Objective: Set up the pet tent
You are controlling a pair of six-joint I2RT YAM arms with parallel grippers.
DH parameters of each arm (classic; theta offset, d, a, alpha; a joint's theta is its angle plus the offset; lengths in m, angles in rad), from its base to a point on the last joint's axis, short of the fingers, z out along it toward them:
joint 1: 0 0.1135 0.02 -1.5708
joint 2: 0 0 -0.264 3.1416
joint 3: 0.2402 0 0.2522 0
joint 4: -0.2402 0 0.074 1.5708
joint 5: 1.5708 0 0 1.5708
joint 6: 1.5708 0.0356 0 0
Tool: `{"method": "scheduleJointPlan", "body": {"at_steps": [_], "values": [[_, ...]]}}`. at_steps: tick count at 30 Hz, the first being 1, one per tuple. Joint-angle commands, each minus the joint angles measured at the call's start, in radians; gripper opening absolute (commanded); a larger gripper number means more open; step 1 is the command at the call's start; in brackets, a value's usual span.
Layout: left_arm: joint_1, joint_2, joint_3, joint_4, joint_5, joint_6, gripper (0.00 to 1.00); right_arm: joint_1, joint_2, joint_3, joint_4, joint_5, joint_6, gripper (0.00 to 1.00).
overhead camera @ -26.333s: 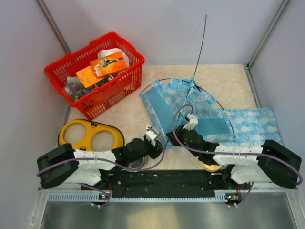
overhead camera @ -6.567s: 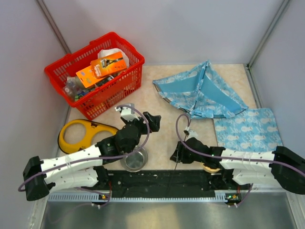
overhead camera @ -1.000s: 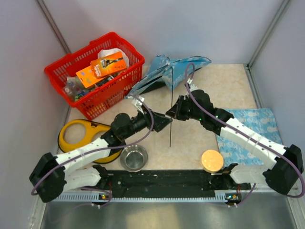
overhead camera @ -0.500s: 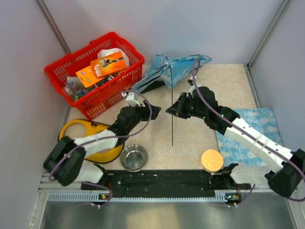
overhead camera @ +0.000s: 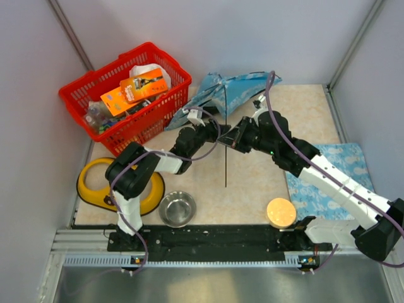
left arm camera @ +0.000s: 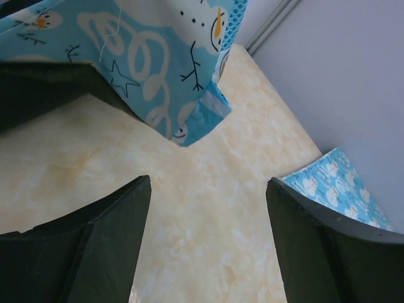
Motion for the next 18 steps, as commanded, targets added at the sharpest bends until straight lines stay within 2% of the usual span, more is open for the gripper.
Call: {"method": "scheduleJointPlan", "body": {"at_steps": [1, 7, 11, 16, 18], "values": [[0.002, 0.090, 0.107, 0.129, 0.003, 0.017, 0.79, 0.006, 0.010, 0.038, 0.121, 0.000, 0.020, 0.00], [0.001, 0.185, 0.227, 0.097, -0.072, 0.010, 0.75, 0.006, 0.001, 0.021, 0.128, -0.003, 0.023, 0.00], [0.002, 0.217, 0.256, 0.123, -0.115, 0.017, 0.65, 0.006, 0.001, 0.015, 0.131, -0.002, 0.031, 0.00], [0.002, 0.220, 0.235, 0.204, -0.112, 0.025, 0.31, 0.008, 0.003, 0.016, 0.131, -0.002, 0.035, 0.00], [0.001, 0.220, 0.219, 0.257, -0.086, 0.031, 0.15, 0.006, 0.000, 0.012, 0.131, 0.001, 0.037, 0.00]]}}
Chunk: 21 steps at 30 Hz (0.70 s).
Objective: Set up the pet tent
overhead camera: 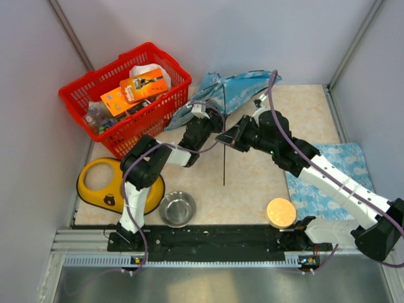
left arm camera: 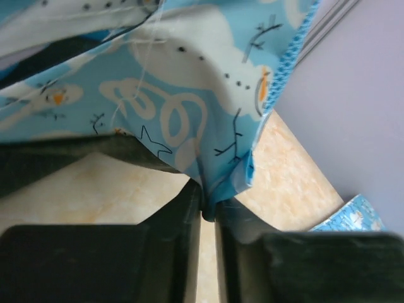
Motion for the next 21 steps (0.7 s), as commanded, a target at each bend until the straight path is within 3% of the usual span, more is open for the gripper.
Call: {"method": "scheduleJointPlan", "body": {"at_steps": [1, 2, 9, 21], "values": [[0.002, 0.003, -0.012, 0.206, 0.030, 0.028, 0.06, 0.008, -0.004, 0.009, 0.092, 0.017, -0.021, 0.00], [0.001, 0.003, -0.021, 0.229, 0.043, 0.030, 0.00, 0.006, -0.005, 0.006, 0.092, 0.024, -0.020, 0.00], [0.002, -0.048, -0.130, 0.326, 0.127, 0.002, 0.00, 0.006, -0.027, -0.014, 0.090, 0.066, -0.029, 0.00], [-0.067, -0.293, -0.446, 0.401, 0.218, 0.000, 0.00, 0.006, -0.070, -0.138, 0.066, 0.129, -0.012, 0.00]]}}
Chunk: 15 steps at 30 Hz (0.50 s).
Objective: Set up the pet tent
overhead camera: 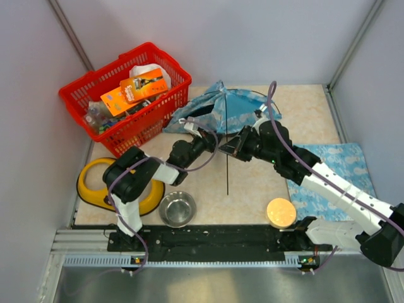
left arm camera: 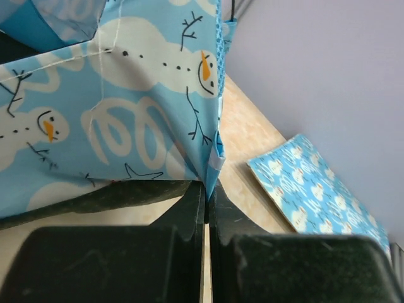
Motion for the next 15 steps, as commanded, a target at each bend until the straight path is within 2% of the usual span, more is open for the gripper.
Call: {"method": "scheduleJointPlan", "body": {"at_steps": [1, 8, 13, 15], "values": [[-0.047, -0.116, -0.118, 0.214, 0.063, 0.016, 0.00, -0.008, -0.012, -0.049, 0.066, 0.119, -0.018, 0.00], [-0.116, -0.173, -0.207, 0.211, 0.081, 0.065, 0.00, -0.007, 0.029, -0.069, 0.101, 0.097, 0.015, 0.00], [-0.156, -0.190, -0.286, 0.309, 0.077, 0.022, 0.00, -0.008, 0.069, -0.057, 0.115, 0.154, 0.011, 0.00], [-0.179, -0.215, -0.304, 0.300, 0.066, 0.011, 0.00, -0.007, 0.088, -0.055, 0.136, 0.162, 0.003, 0.00]]}}
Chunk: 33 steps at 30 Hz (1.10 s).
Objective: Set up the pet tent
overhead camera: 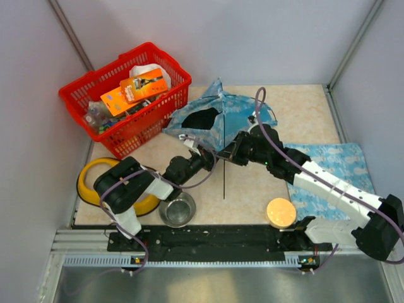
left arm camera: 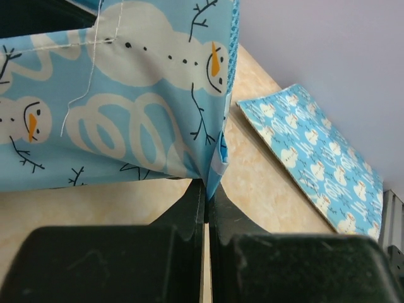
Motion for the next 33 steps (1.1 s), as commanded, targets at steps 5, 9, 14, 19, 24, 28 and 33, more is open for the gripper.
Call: {"method": "scheduleJointPlan", "body": {"at_steps": [5, 9, 14, 19, 24, 28, 33], "values": [[-0.180, -0.199, -0.124, 0.181, -0.014, -0.024, 0.00, -0.019, 0.068, 0.025, 0.157, 0.187, -0.020, 0.00], [-0.289, -0.345, -0.133, -0.077, -0.155, 0.007, 0.00, -0.019, 0.068, 0.028, 0.180, 0.212, -0.037, 0.00], [-0.376, -0.475, -0.170, -0.233, -0.272, -0.016, 0.00, -0.019, 0.057, 0.026, 0.199, 0.222, -0.037, 0.00], [-0.447, -0.595, -0.188, -0.381, -0.382, -0.036, 0.00, -0.019, 0.062, 0.007, 0.236, 0.212, -0.030, 0.00], [-0.495, -0.675, -0.181, -0.502, -0.454, -0.041, 0.00, -0.017, 0.091, -0.006, 0.269, 0.183, -0.013, 0.00], [-0.507, -0.699, -0.177, -0.554, -0.485, -0.059, 0.00, -0.014, 0.096, -0.013, 0.302, 0.175, -0.023, 0.00], [-0.515, -0.721, -0.174, -0.622, -0.509, -0.084, 0.00, -0.014, 0.106, -0.004, 0.305, 0.154, -0.036, 0.00]]}}
